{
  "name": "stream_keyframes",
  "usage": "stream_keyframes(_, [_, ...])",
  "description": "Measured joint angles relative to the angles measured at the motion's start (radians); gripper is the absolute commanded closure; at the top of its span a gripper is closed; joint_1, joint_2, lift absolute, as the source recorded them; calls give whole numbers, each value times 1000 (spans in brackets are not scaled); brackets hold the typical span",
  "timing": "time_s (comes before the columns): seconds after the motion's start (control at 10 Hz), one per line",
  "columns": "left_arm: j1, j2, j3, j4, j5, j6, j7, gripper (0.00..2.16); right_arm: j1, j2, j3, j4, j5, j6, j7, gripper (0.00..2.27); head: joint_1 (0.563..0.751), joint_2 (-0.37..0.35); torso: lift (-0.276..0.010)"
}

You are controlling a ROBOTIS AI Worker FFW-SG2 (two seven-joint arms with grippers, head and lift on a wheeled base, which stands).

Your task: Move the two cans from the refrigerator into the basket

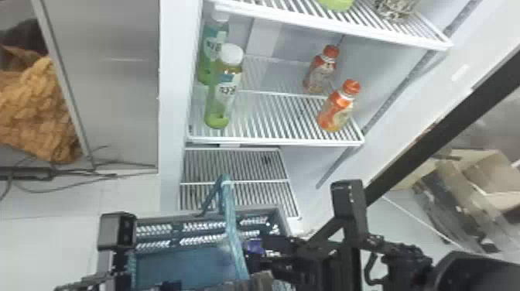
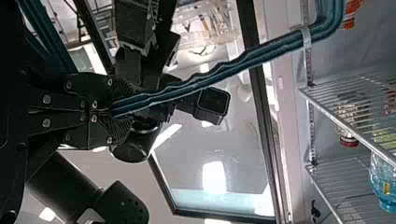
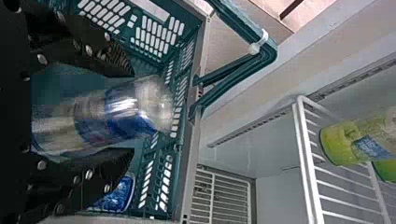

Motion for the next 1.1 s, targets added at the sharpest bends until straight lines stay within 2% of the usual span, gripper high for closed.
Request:
stream_keyframes(0.6, [2,0,0,0,0,3,0,1188,48,11,-2,-61,85,-236,-11,369,695,-350,-276])
stream_keyframes(1.0, [3,-1,2,0,-2,7,0,1190,92,24,-2,-89,127,-494,-38,371,695,-350,-276])
stream_keyframes(1.1, [3,-1,2,0,-2,7,0,1188,106,30,-2,-87,142,-606,-46,372,695,-350,-276])
